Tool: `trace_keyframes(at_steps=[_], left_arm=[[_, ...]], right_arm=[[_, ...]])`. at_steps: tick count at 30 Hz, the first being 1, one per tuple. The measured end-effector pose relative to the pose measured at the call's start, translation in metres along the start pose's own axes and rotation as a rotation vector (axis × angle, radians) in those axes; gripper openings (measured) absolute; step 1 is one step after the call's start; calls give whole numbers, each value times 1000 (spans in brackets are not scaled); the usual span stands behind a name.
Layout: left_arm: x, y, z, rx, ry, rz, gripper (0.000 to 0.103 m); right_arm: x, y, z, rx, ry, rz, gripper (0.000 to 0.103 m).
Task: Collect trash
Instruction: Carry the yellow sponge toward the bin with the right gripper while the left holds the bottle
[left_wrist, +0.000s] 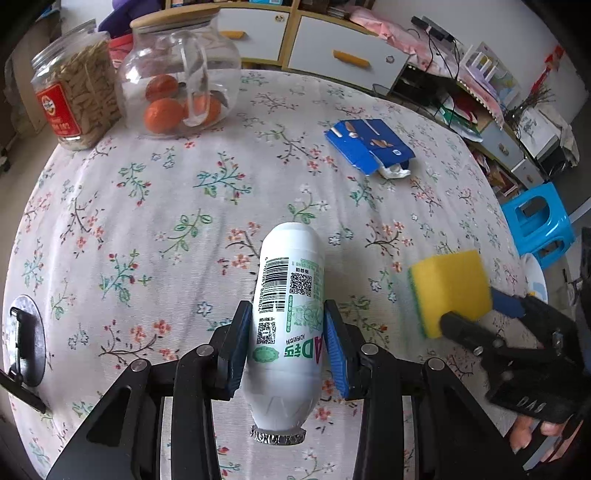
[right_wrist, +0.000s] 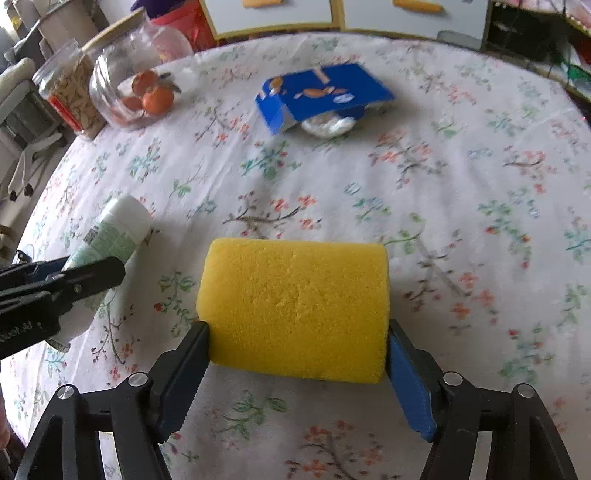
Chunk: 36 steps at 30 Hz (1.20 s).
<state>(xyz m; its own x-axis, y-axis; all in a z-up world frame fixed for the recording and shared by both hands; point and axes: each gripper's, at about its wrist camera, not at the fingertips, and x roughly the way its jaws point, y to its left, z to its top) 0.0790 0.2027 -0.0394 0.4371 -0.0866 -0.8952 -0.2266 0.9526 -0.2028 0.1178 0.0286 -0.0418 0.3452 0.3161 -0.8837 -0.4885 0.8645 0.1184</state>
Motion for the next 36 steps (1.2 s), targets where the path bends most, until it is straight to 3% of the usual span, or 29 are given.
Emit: trace_keyframes(at_steps=[19,36], left_arm=[[3,-78,0,114,-22,-58,40],[2,-183,-14,276,-44,-124,40]], right_arm=[[-72,-122,-30,187,-86,-91,78],[-135,-247,-86,413,-154,-161,78]])
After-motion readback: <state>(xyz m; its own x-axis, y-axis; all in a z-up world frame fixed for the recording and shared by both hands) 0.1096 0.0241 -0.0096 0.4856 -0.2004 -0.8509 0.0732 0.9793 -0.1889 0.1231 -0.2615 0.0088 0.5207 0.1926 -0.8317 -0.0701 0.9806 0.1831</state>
